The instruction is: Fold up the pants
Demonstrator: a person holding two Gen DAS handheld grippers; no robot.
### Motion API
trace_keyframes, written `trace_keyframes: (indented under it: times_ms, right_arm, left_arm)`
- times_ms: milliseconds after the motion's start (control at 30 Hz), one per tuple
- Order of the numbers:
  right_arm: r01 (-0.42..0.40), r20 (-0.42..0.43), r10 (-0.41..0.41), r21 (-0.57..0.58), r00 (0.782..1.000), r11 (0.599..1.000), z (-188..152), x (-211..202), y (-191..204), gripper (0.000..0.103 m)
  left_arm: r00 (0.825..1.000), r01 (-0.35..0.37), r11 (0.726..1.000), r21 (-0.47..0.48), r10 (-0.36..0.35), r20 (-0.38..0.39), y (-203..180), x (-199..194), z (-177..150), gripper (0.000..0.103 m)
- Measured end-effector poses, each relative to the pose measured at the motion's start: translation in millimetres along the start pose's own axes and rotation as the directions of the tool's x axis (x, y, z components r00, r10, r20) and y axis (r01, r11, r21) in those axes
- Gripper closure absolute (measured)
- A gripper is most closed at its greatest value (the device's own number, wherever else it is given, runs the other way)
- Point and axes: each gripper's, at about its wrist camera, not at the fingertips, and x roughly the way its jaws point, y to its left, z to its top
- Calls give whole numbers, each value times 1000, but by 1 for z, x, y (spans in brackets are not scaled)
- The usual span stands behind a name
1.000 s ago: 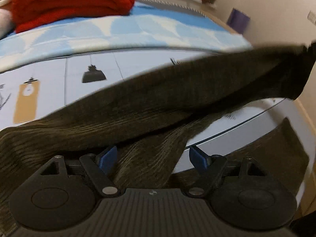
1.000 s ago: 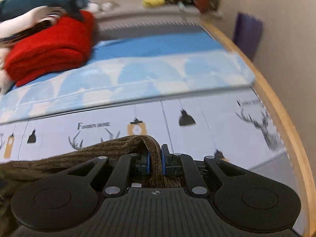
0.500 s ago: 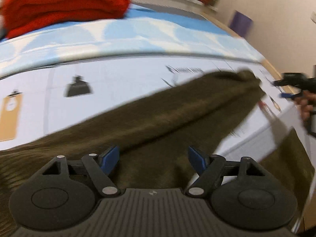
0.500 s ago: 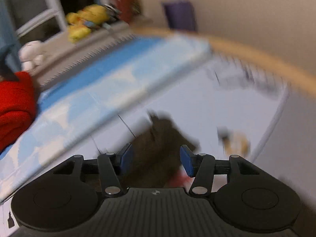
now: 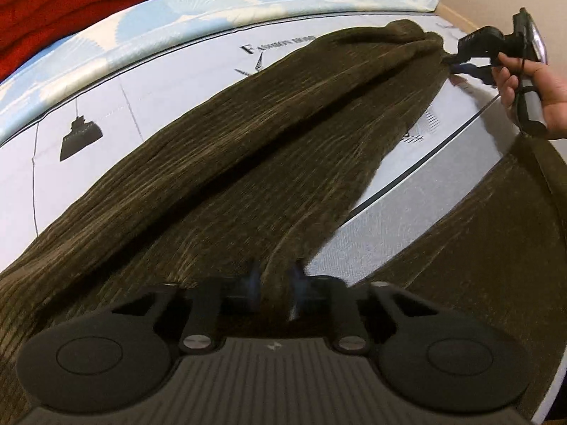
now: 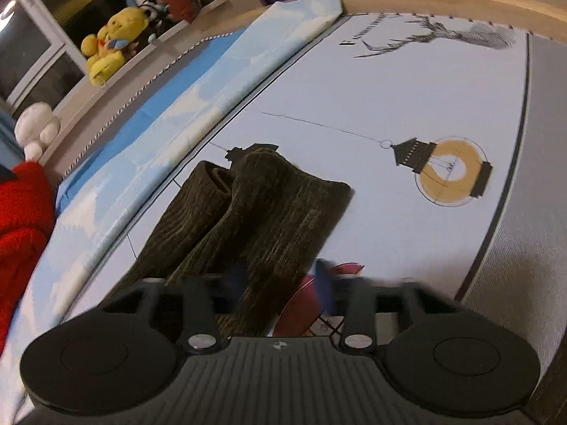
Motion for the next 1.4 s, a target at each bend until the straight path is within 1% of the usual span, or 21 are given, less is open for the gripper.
trace_keyframes:
  times_ms: [100,200,267,333,367,400,467,533,567,633,700,800,833,900,933,967,1033,1133,1267,1333,1400]
  right_arm:
    - [-3,18,3,7,1000,1000,6,-11,-2,95]
    - [21,63,-25,57,998,998,21,-44,4,96]
    - [113,113,-118,55,987,992,29,-78,9,96]
    - [255,129,-261,62,957,965,27,-99,-2,95]
    - [315,91,-323,92,942,945,24,-99,-17,95]
    - [384,15,-391,150,920,911,17,-97,-40,94]
    - [442,-99,-431,234,897,866,7,-93,-73,91]
    - [402,-68,-398,245,915,882,8,-99,-81,90]
    - [414,-26,-419,223,907,882,11,-106,-75,89]
    - [427,82,-441,142,894,893,16,-118,-51,73]
    - [381,132,-388,75,912,922,17,-125,-29,60]
    - [220,105,-215,-33,971,975,11,-116,6,53]
    - [150,70,-145,-72,987,986,7,-107,20,52]
    - [40,-2,-41,-120,999,992,-4,-90,45,48]
    - [-9,-46,3,-131,999,991,-11,-77,59,47]
    - [-41,-82,30,-131,996,991,-18,-66,71,46]
    - [-74,-136,60,-100,989,992,-30,-44,92,46]
    - [-51,-187,44,-35,981,998,-44,-17,115,46]
    - [25,-210,-31,-30,977,999,-59,4,141,46]
    - [69,-199,-81,-65,977,995,-71,10,147,42]
    - [99,-169,-126,-159,977,982,-77,16,165,34]
  left_arm:
    - [1000,5,1000,11,-5,16,0,-7,2,94]
    - [998,36,999,9,-36,46,4,-18,8,95]
    - [993,93,995,21,-94,69,5,-27,10,95]
    - [981,183,982,55,-186,52,-2,-32,10,95]
    - [975,217,972,87,-220,19,-10,-32,8,94]
    - [976,217,969,122,-216,-15,-18,-30,6,88]
    - [980,197,964,176,-190,-55,-30,-27,1,78]
    - [980,198,967,159,-194,-43,-25,-33,0,71]
    - [979,204,971,129,-203,-22,-18,-41,2,69]
    - [977,205,977,52,-207,41,5,-59,6,58]
    - [982,170,985,-34,-166,91,34,-77,5,51]
    - [992,38,978,-206,-13,122,86,-98,-7,40]
    - [992,-18,961,-276,51,113,105,-103,-14,34]
    - [981,-133,905,-403,177,73,141,-115,-30,30]
    - [973,-182,869,-460,225,41,158,-120,-40,26]
    - [962,-235,820,-521,273,-3,177,-125,-52,22]
    - [934,-328,720,-612,342,-98,211,-133,-76,18]
    - [909,-399,602,-691,359,-212,253,-140,-108,17]
    - [931,-353,538,-766,279,-233,288,-135,-138,17]
    - [948,-311,547,-778,235,-214,295,-129,-147,17]
    - [953,-297,565,-770,221,-205,298,-120,-148,17]
